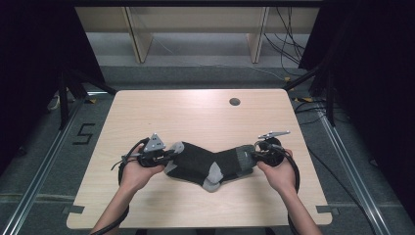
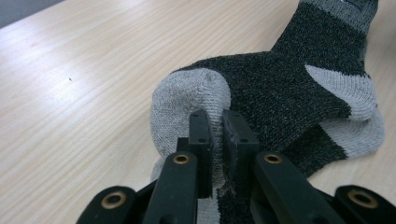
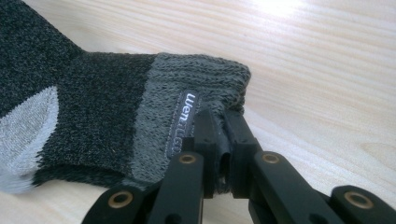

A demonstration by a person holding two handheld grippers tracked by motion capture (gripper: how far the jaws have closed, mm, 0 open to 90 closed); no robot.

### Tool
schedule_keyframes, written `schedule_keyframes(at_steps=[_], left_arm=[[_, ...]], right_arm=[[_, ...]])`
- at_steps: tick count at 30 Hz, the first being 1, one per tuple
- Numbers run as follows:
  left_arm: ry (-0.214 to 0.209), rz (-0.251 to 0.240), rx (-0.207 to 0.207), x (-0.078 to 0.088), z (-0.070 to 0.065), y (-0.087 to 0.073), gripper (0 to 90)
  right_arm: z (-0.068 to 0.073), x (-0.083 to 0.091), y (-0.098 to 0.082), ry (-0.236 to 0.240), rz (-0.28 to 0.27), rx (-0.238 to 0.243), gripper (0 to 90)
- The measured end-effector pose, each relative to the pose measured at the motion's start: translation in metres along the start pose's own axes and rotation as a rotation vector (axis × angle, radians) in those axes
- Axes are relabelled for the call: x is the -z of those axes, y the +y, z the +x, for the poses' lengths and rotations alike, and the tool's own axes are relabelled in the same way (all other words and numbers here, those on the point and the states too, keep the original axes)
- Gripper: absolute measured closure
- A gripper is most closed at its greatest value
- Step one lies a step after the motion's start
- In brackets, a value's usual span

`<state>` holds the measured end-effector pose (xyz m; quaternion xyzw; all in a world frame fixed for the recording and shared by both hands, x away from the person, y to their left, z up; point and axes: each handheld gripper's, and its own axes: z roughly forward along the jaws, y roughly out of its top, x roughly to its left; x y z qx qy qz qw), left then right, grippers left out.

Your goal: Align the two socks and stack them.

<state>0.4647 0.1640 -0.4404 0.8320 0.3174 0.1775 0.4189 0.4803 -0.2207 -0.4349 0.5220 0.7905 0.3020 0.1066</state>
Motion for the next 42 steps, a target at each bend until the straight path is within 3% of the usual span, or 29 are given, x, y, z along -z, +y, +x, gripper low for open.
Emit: schedule_keyframes(at_steps=[1, 4, 5, 6, 7, 8, 10, 17, 18, 19, 21, 23, 27, 31, 32, 34, 37, 40, 42], left_arm=[[0.003, 0.007, 0.006, 0.004, -0.001, 0.0, 82.4], [0.0, 0.012, 0.008, 0.01, -0.002, -0.003, 82.3], [-0.008, 0.02, 0.006, 0.013, -0.003, -0.006, 82.3], [-0.002, 0.018, 0.001, 0.014, -0.003, -0.008, 82.2], [-0.001, 0.023, -0.001, 0.014, -0.003, -0.009, 82.2], [-0.002, 0.024, 0.004, 0.015, -0.003, -0.012, 82.2], [-0.002, 0.031, 0.006, 0.014, -0.001, -0.015, 82.1], [0.005, 0.076, -0.007, 0.001, 0.002, -0.026, 81.7], [0.007, 0.077, -0.005, -0.001, 0.003, -0.027, 81.5], [0.009, 0.082, -0.003, -0.004, 0.004, -0.03, 81.2], [0.004, 0.095, 0.0, -0.009, 0.004, -0.035, 81.1], [0.002, 0.107, -0.004, -0.012, 0.003, -0.038, 81.0], [0.003, 0.097, 0.014, -0.012, 0.003, -0.04, 81.0], [0.001, 0.11, 0.005, -0.013, 0.004, -0.041, 80.4], [0.001, 0.115, 0.005, -0.014, 0.004, -0.041, 80.2], [0.0, 0.115, 0.0, -0.014, 0.005, -0.042, 79.3], [0.0, 0.098, 0.017, -0.013, 0.004, -0.043, 78.1], [0.0, 0.093, 0.016, -0.013, 0.004, -0.044, 78.5], [0.014, 0.08, 0.028, -0.012, 0.003, -0.044, 79.1]], right_arm=[[0.0, 0.001, 0.001, -0.005, -0.003, 0.018, 85.7], [0.008, 0.008, 0.0, 0.008, -0.006, 0.002, 85.7], [0.005, 0.009, 0.001, 0.016, -0.003, 0.034, 85.7], [0.009, 0.01, 0.0, 0.013, -0.005, 0.027, 85.7], [0.008, 0.011, 0.0, 0.02, 0.0, 0.051, 85.7], [0.01, 0.011, 0.0, 0.019, 0.0, 0.036, 85.7], [0.013, 0.009, -0.001, 0.027, 0.011, 0.049, 85.6], [0.013, -0.003, -0.005, 0.025, 0.032, 0.063, 85.4], [0.013, -0.006, -0.006, 0.035, 0.034, 0.052, 85.4], [0.017, -0.006, -0.007, 0.033, 0.045, 0.008, 85.3], [0.011, -0.009, -0.007, 0.017, 0.05, 0.047, 85.3], [0.01, -0.011, -0.008, 0.034, 0.041, 0.038, 85.2], [0.008, -0.013, -0.007, 0.016, 0.056, 0.032, 85.1], [0.008, -0.016, -0.007, 0.036, 0.056, 0.037, 85.0], [0.007, -0.016, -0.007, 0.011, 0.055, 0.052, 84.9], [0.008, -0.018, -0.008, 0.007, 0.074, 0.027, 84.4], [0.008, -0.02, -0.008, -0.033, 0.062, 0.057, 83.7], [0.008, -0.021, -0.006, -0.028, 0.074, 0.03, 82.7], [0.008, -0.02, -0.007, -0.028, 0.063, 0.037, 82.7]])
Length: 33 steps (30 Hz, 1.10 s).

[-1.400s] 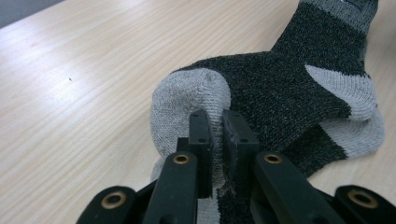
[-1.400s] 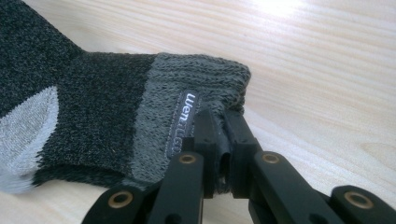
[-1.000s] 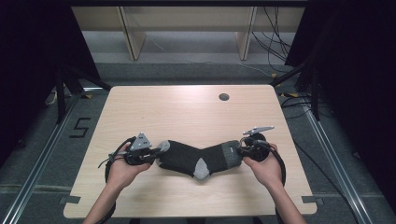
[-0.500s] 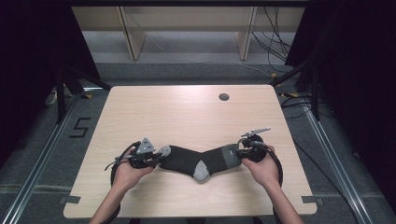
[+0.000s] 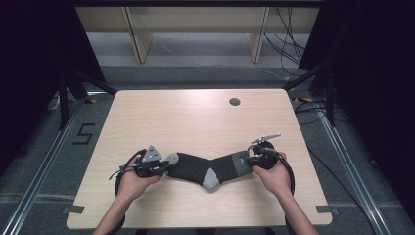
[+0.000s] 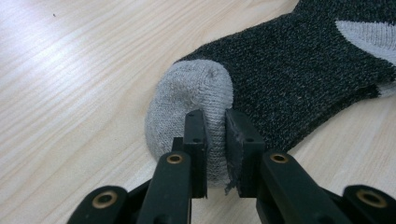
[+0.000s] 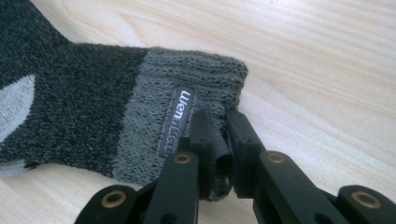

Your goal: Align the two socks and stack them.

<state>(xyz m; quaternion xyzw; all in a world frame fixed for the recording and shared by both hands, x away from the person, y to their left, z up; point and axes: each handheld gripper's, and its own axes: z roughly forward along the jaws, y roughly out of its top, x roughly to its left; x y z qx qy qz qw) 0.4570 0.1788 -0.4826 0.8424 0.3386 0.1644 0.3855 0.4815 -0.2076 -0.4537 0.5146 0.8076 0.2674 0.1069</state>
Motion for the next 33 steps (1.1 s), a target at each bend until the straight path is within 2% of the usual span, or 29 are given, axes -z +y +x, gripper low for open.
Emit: schedule_keyframes(at_steps=[5, 8, 10, 11, 12, 13, 14, 15, 16, 17, 19, 20, 21, 22, 23, 24, 25, 26, 27, 28, 29, 30, 33], left_arm=[[0.005, -0.019, -0.01, 0.006, -0.002, 0.004, 79.3], [0.005, -0.011, -0.02, 0.007, -0.001, 0.004, 78.3], [0.025, -0.018, -0.011, 0.008, -0.001, 0.003, 70.3], [0.045, -0.04, 0.004, 0.009, -0.002, 0.003, 65.2], [0.065, -0.087, 0.014, 0.012, -0.001, 0.004, 60.0], [0.084, -0.188, 0.02, 0.016, -0.002, 0.007, 59.0], [0.092, -0.227, 0.043, 0.018, -0.003, 0.01, 60.5], [0.095, -0.239, 0.054, 0.019, -0.004, 0.013, 62.0], [0.091, -0.237, 0.049, 0.017, -0.005, 0.018, 63.7], [0.065, -0.218, 0.037, 0.014, -0.006, 0.022, 65.1], [0.028, -0.181, 0.03, 0.002, -0.01, 0.026, 69.7], [0.021, -0.165, 0.023, -0.001, -0.01, 0.027, 72.1], [0.01, -0.15, 0.024, -0.006, -0.011, 0.026, 73.7], [0.012, -0.122, 0.018, -0.008, -0.01, 0.025, 75.5], [0.019, -0.111, 0.054, -0.013, -0.01, 0.023, 76.5], [0.02, -0.094, 0.049, -0.014, -0.007, 0.021, 77.6], [0.022, -0.099, 0.08, -0.017, -0.007, 0.018, 78.4], [0.027, -0.072, 0.079, -0.017, -0.004, 0.015, 78.9], [0.023, -0.063, 0.077, -0.018, -0.003, 0.014, 78.9], [0.02, -0.058, 0.08, -0.019, -0.003, 0.012, 78.8], [0.018, -0.049, 0.077, -0.021, -0.002, 0.01, 78.7], [0.023, -0.049, 0.081, -0.022, -0.002, 0.009, 78.6], [0.016, -0.044, 0.089, -0.025, 0.001, 0.006, 78.7]], right_arm=[[0.002, 0.006, 0.002, 0.002, -0.032, 0.008, 82.0], [0.0, 0.006, 0.003, -0.004, -0.025, 0.017, 80.6], [0.001, 0.003, 0.003, -0.011, -0.012, 0.02, 73.3], [0.001, 0.001, 0.002, -0.016, -0.006, 0.01, 69.7], [0.0, 0.001, 0.002, -0.018, -0.003, 0.007, 66.9], [0.0, 0.003, 0.001, -0.032, -0.015, -0.014, 64.5], [-0.002, 0.006, 0.001, -0.043, -0.062, -0.028, 64.3], [-0.003, 0.009, 0.002, -0.073, -0.088, -0.021, 67.3], [-0.002, 0.012, 0.002, -0.081, -0.102, -0.035, 70.5], [-0.001, 0.015, 0.004, -0.075, -0.116, -0.023, 75.3], [0.004, 0.015, 0.005, -0.065, -0.106, -0.026, 81.1], [0.005, 0.014, 0.006, -0.065, -0.098, 0.011, 83.6], [0.006, 0.013, 0.006, -0.053, -0.094, 0.004, 84.7], [0.006, 0.012, 0.006, -0.046, -0.086, 0.012, 85.8], [0.006, 0.01, 0.005, -0.044, -0.085, 0.009, 85.9], [0.005, 0.008, 0.005, -0.042, -0.073, 0.025, 85.9], [0.006, 0.006, 0.004, -0.035, -0.061, 0.005, 85.9], [0.003, 0.003, 0.003, -0.034, -0.052, 0.027, 85.9], [0.005, 0.0, 0.002, -0.03, -0.037, 0.003, 85.8], [0.002, -0.001, 0.001, -0.032, -0.037, 0.026, 85.8], [0.001, -0.003, 0.001, -0.027, -0.038, 0.028, 85.8], [0.001, -0.004, 0.0, -0.023, -0.032, 0.014, 85.7], [0.0, -0.005, 0.0, -0.031, -0.035, 0.023, 85.5]])
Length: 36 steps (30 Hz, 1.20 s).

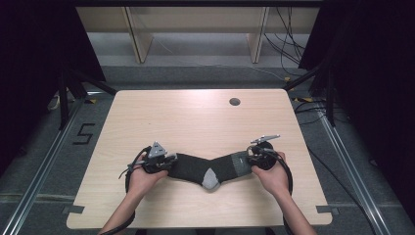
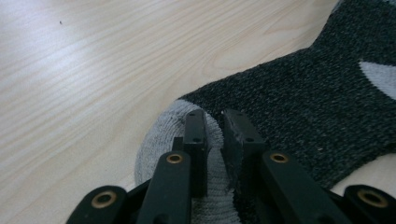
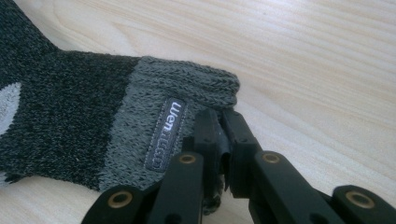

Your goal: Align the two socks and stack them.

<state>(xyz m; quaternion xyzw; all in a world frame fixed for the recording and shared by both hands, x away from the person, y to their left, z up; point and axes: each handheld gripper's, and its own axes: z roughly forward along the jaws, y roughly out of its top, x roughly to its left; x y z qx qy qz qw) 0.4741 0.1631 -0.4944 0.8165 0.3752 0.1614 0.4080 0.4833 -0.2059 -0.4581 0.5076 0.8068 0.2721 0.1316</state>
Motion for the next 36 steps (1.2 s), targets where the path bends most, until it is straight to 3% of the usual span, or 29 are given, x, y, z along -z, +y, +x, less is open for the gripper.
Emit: schedule_keyframes(at_steps=[3, 7, 10, 12, 15, 19, 20, 24, 26, 27, 28, 30, 31, 36], left_arm=[[0.016, -0.002, -0.01, 0.0, -0.002, -0.001, 78.6], [0.02, -0.039, 0.025, 0.0, -0.005, -0.003, 75.7], [0.045, -0.079, 0.023, 0.002, -0.011, -0.002, 61.4], [0.063, -0.122, 0.056, 0.004, -0.013, 0.0, 52.2], [0.112, -0.18, 0.106, 0.014, -0.011, 0.008, 29.2], [0.117, -0.216, 0.087, 0.025, -0.007, 0.011, 15.8], [0.122, -0.214, 0.08, 0.03, -0.005, 0.01, 15.8], [0.106, -0.203, 0.093, 0.035, -0.001, 0.004, 17.1], [0.116, -0.185, 0.105, 0.036, 0.0, 0.0, 17.7], [0.119, -0.182, 0.116, 0.036, 0.001, -0.002, 17.1], [0.121, -0.177, 0.123, 0.036, 0.002, -0.003, 16.2], [0.127, -0.169, 0.131, 0.036, 0.004, -0.006, 15.9], [0.123, -0.171, 0.137, 0.036, 0.004, -0.007, 15.8], [0.125, -0.168, 0.153, 0.042, 0.003, -0.008, 15.8]], right_arm=[[0.0, -0.003, -0.001, 0.003, 0.002, 0.002, 85.2], [0.0, -0.005, -0.004, 0.002, 0.0, -0.014, 84.5], [0.0, -0.004, -0.005, -0.008, -0.017, -0.017, 76.0], [-0.001, -0.003, -0.005, -0.015, -0.027, -0.045, 68.7], [-0.003, 0.0, -0.006, -0.019, -0.061, -0.06, 62.5], [-0.008, 0.008, -0.008, -0.024, -0.104, -0.089, 55.8], [-0.011, 0.009, -0.008, -0.027, -0.112, -0.08, 54.3], [-0.02, 0.013, -0.011, -0.032, -0.092, -0.15, 49.2], [-0.028, 0.012, -0.014, -0.03, -0.096, -0.141, 46.6], [-0.025, 0.013, -0.015, -0.027, -0.087, -0.201, 46.4], [-0.03, 0.013, -0.017, -0.042, -0.096, -0.165, 45.8], [-0.033, 0.014, -0.02, -0.031, -0.099, -0.163, 45.0], [-0.035, 0.014, -0.022, -0.058, -0.099, -0.164, 44.2], [-0.033, 0.017, -0.022, -0.028, -0.094, -0.17, 42.0]])
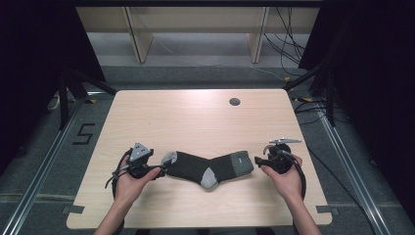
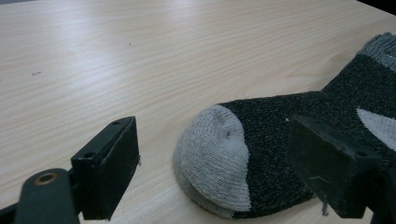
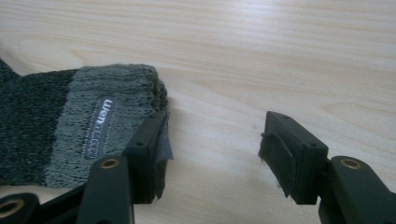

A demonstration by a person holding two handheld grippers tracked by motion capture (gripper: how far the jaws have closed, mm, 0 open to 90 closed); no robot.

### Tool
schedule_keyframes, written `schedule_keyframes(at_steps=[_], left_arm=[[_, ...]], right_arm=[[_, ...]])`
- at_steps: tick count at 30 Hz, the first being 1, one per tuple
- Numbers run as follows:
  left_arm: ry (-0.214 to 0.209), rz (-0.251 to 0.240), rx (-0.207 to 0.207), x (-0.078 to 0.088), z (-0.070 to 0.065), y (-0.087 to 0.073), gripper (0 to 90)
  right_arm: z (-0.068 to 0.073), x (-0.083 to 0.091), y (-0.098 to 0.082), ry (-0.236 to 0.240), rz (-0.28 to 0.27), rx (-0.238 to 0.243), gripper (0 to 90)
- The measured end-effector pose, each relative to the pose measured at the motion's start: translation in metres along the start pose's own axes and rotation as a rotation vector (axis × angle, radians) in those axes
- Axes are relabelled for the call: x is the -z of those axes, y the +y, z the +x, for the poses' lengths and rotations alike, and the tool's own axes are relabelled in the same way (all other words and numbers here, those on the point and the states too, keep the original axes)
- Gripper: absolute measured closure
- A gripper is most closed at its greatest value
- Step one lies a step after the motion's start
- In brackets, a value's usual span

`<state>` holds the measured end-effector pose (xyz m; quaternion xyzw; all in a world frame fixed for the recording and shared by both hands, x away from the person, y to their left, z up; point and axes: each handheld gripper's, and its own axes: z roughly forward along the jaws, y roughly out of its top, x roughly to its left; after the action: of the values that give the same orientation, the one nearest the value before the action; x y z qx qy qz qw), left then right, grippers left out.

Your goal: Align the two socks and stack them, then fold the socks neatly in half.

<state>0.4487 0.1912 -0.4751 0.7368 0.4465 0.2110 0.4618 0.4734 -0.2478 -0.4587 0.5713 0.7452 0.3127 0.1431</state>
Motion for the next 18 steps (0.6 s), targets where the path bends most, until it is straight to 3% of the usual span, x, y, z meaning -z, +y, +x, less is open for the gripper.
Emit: schedule_keyframes(at_steps=[2, 3, 4, 5, 6, 7, 8, 9, 10, 12, 13, 14, 15, 18], left_arm=[[0.002, -0.002, 0.008, 0.002, 0.002, -0.001, 16.4], [0.001, -0.007, 0.015, 0.003, 0.002, -0.002, 18.2], [0.005, -0.006, 0.018, 0.004, 0.003, -0.003, 18.8], [0.016, 0.002, 0.025, 0.004, 0.003, -0.005, 19.1], [0.014, 0.008, 0.032, 0.003, 0.003, -0.008, 19.1], [0.015, 0.02, 0.039, 0.003, 0.003, -0.011, 19.3], [0.008, 0.029, 0.042, 0.003, 0.002, -0.013, 19.4], [0.007, 0.036, 0.041, 0.003, 0.002, -0.014, 19.3], [0.009, 0.036, 0.047, 0.004, 0.001, -0.015, 19.3], [0.015, 0.04, 0.06, 0.006, 0.0, -0.017, 18.2], [0.015, 0.041, 0.066, 0.006, 0.0, -0.017, 17.3], [0.007, 0.044, 0.067, 0.007, -0.001, -0.017, 17.0], [0.007, 0.048, 0.063, 0.008, -0.001, -0.018, 17.0], [-0.009, 0.065, 0.041, 0.011, -0.003, -0.02, 16.8]], right_arm=[[0.002, 0.002, 0.002, 0.007, -0.006, -0.004, 42.4], [0.007, 0.004, 0.002, 0.014, -0.005, -0.041, 43.3], [0.008, 0.006, 0.003, 0.014, 0.002, -0.027, 43.5], [0.005, 0.005, 0.004, 0.008, -0.006, 0.016, 43.8], [0.008, 0.006, 0.004, 0.033, -0.006, -0.008, 44.5], [0.006, 0.005, 0.003, 0.031, -0.011, 0.028, 46.5], [0.008, 0.007, 0.002, 0.027, 0.006, 0.022, 48.2], [0.008, 0.007, 0.001, 0.055, 0.009, 0.035, 49.3], [0.008, 0.007, 0.0, 0.038, 0.011, 0.046, 50.4], [0.007, 0.008, -0.003, 0.059, 0.021, 0.056, 51.7], [0.008, 0.008, -0.006, 0.067, 0.009, 0.038, 51.7], [0.007, 0.008, -0.006, 0.056, 0.012, 0.042, 51.6], [0.01, 0.01, -0.009, 0.039, 0.025, 0.01, 51.4], [0.008, 0.013, -0.011, 0.042, 0.011, 0.042, 50.0]])
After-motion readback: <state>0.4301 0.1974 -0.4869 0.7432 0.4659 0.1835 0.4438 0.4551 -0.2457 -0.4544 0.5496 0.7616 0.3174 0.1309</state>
